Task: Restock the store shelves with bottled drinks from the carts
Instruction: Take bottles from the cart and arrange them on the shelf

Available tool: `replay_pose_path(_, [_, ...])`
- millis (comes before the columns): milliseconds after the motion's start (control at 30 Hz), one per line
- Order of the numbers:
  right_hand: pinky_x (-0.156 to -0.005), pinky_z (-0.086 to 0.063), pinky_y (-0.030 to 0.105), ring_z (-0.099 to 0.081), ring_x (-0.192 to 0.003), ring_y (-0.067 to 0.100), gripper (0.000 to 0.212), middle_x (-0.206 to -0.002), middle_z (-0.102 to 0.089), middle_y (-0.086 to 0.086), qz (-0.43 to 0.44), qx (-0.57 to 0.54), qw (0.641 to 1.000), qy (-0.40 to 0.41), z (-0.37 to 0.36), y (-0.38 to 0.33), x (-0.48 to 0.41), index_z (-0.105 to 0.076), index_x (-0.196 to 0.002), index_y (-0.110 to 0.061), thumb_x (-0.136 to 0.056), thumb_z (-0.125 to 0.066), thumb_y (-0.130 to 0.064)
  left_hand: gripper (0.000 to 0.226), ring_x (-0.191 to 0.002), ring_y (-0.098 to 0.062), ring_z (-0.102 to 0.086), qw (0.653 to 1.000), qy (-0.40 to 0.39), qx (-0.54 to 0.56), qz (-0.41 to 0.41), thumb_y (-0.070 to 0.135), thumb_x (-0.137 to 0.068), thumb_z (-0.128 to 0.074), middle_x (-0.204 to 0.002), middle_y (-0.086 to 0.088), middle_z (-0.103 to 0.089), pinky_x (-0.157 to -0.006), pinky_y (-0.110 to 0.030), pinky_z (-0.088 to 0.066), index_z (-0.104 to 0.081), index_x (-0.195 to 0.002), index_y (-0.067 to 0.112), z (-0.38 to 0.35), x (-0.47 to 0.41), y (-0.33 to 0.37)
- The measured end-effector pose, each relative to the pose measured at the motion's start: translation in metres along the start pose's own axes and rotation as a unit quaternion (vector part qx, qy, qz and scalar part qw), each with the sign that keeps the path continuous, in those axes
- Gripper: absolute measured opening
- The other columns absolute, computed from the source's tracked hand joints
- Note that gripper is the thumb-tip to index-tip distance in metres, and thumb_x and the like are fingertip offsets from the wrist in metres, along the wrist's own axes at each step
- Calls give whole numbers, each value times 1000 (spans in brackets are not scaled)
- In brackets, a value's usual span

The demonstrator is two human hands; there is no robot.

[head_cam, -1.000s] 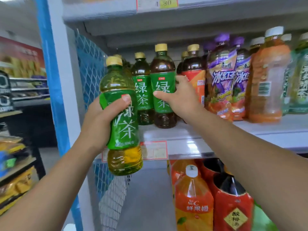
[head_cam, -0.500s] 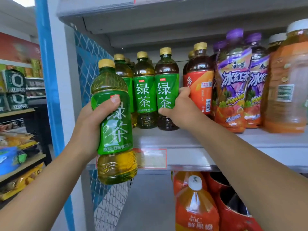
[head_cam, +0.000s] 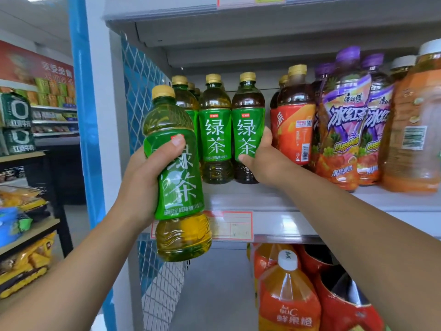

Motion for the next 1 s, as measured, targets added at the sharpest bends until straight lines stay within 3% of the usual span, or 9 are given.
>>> replay_pose_path(300, [-95, -40, 37, -51, -122, 31, 93, -139, -48, 19, -26, 121, 992, 19, 3, -8, 12, 19, -149, -7, -97, -53, -33, 52, -69, -23, -70, 1000, 1, 1, 17, 41, -67, -73, -81, -6, -72, -58, -30, -55, -64, -109, 11, -4, 3, 0])
replay_pose_path(367, [-90, -44, 39, -54, -119, 34, 88, -134, -52, 22, -9, 199, 979, 46, 6, -12, 21, 4, -150, 2, -96, -54, -36, 46, -70, -23, -70, 1000, 1, -3, 23, 37, -72, -72, -83, -6, -72, -60, -31, -55, -65, -109, 12, -5, 4, 1])
replay_pose_path(433, [-76, -45, 37, -60, -106, 34, 64, -119, -61, 20, 62, 244, 961, 113, 11, -20, 35, -30, -139, 3, -97, -52, -40, 37, -73, -23, -71, 1000, 0, -19, 21, 36, -75, -67, -86, -6, -73, -64, -33, -56, -66, -106, 16, -7, 5, 5])
replay_pose_path(500, [-77, -49, 34, -63, -98, 25, 46, -108, -67, 10, 154, 161, 968, 117, 11, -28, 54, -53, -125, -10, -96, -49, -45, 29, -79, -23, -71, 999, -16, -37, 4, 34, -77, -67, -91, -6, -74, -68, -36, -57, -68, -103, 20, -12, 4, 14])
replay_pose_path(567, [-92, -51, 35, -64, -101, 10, 31, -110, -69, -7, 186, -56, 981, -21, 6, -39, 76, -63, -114, -29, -95, -49, -49, 27, -88, -25, -72, 998, -24, -58, -27, 33, -78, -70, -97, -7, -73, -79, -44, -58, -68, -103, 22, -14, -1, 28])
replay_pose_path(633, [-97, -50, 33, -66, -102, 4, 21, -110, -70, -13, 186, -203, 948, -160, 0, -49, 91, -64, -110, -37, -93, -54, -44, 36, -97, -29, -71, 995, -18, -78, -64, 35, -76, -75, -104, -9, -73, -89, -50, -56, -67, -108, 20, -17, -7, 42])
replay_pose_path(700, [-90, -54, 26, -68, -99, 2, 26, -107, -72, -12, 210, -244, 925, -202, -4, -57, 94, -61, -115, -34, -90, -62, -35, 42, -99, -29, -70, 990, -11, -106, -97, 39, -73, -76, -103, -8, -73, -93, -54, -53, -66, -108, 19, -20, -13, 53])
replay_pose_path(867, [-62, -49, 5, -61, -73, -17, 33, -77, -57, -29, 258, -258, 927, -89, -15, -67, 76, -52, -95, -37, -80, -76, -20, 58, -98, -13, -71, 959, -29, -268, -91, 57, -69, -76, -105, 5, -74, -94, -46, -54, -63, -116, 25, -13, -28, 67])
replay_pose_path(1000, [-55, -41, -1, -53, -70, -22, 40, -81, -48, -29, 256, -211, 943, -11, -24, -73, 64, -48, -102, -33, -77, -79, -27, 42, -92, 1, -64, 921, 42, -356, -155, 38, -83, -74, -101, 15, -69, -86, -21, -52, -58, -120, 27, 19, -15, 67])
Point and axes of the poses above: each hand's wrist, its own x-axis away from the middle knuckle, its own z-axis out of the back of the hand, y = z × x, the point moved 3 cm from there along -x, towards the middle knuckle
